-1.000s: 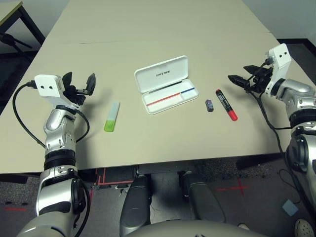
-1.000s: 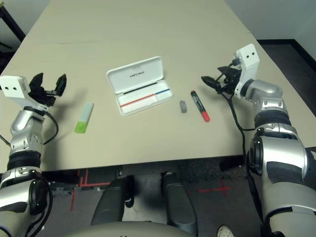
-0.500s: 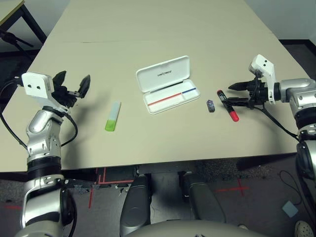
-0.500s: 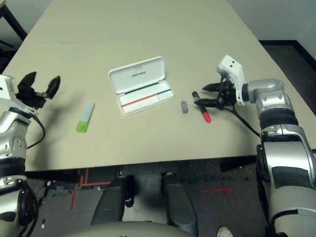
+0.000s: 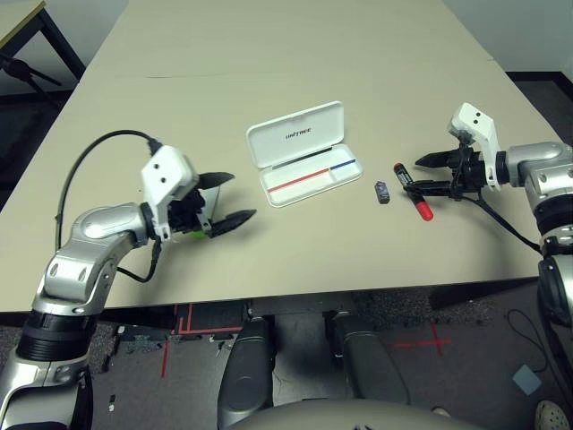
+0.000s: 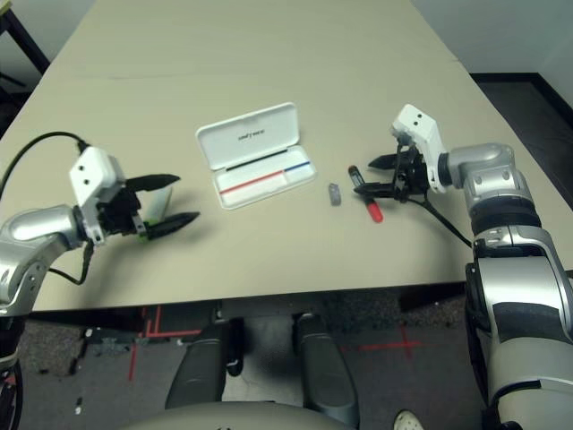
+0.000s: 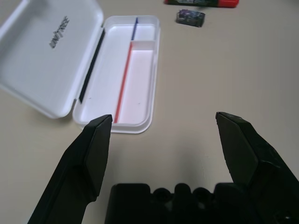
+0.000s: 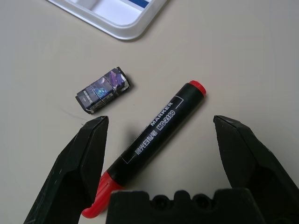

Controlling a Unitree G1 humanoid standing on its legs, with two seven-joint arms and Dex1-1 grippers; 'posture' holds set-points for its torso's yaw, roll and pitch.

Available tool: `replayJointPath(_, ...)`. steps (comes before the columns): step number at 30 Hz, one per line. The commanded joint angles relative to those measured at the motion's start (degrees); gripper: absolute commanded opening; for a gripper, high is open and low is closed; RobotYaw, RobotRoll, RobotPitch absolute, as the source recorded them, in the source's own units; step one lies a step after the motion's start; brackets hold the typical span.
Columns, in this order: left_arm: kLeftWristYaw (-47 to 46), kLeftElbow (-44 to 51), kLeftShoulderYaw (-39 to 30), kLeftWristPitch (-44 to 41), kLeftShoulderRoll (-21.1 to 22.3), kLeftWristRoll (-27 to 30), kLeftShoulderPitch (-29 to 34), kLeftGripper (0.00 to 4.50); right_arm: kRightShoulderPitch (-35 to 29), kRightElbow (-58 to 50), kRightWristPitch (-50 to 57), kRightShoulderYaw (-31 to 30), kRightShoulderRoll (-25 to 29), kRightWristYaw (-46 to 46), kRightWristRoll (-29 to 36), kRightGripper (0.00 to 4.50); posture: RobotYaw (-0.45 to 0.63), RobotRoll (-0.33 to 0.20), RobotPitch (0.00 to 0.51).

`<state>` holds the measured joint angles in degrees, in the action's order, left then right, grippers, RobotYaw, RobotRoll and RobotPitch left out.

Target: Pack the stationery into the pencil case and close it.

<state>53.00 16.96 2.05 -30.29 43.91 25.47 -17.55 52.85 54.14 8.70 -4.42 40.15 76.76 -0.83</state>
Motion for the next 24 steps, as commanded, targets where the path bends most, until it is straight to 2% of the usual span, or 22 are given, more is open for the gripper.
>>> replayJointPath(1, 0.39, 0.64, 4.24, -2.78, 0.26, -2.15, -2.49, 4.46, -0.41, 0.69, -0.83, -0.89, 0.17, -0.49, -0.84, 4.5, 0.07, 0.0, 0.19)
replayJointPath(4, -0.25, -0.92, 8.26, -2.98, -0.16, -5.92, -5.1, 4.46, -0.29, 1.09, -1.39, -0.71, -0.31, -1.0, -0.89, 4.5, 0.07, 0.0, 0.186)
replayJointPath(7, -2.07, -3.09, 13.35, -4.2, -0.15, -12.14, -7.83, 4.46, -0.24, 1.16, -1.23, -0.06, -0.81, -1.53, -0.22, 4.5, 0.06, 0.0, 0.184)
replayJointPath(11, -0.45, -6.36, 17.62, -3.09, -0.67, -16.41, -11.28, 4.46, -0.52, 0.74, -0.99, 0.11, -0.9, -1.65, 0.08, 4.5, 0.05, 0.0, 0.184)
replayJointPath(17, 0.47, -11.81, 19.85, -3.21, -3.7, -19.24, -16.07, 4.46, -1.0, 0.23, -0.94, 0.26, -0.74, -1.97, 0.41, 4.5, 0.03, 0.0, 0.182)
replayJointPath(24, 2.75, -14.44, 21.54, -1.79, -6.99, -20.78, -18.2, 4.46, -2.04, -1.01, -0.62, 0.66, -0.68, -2.29, 0.95, 4.5, 0.01, 0.0, 0.178)
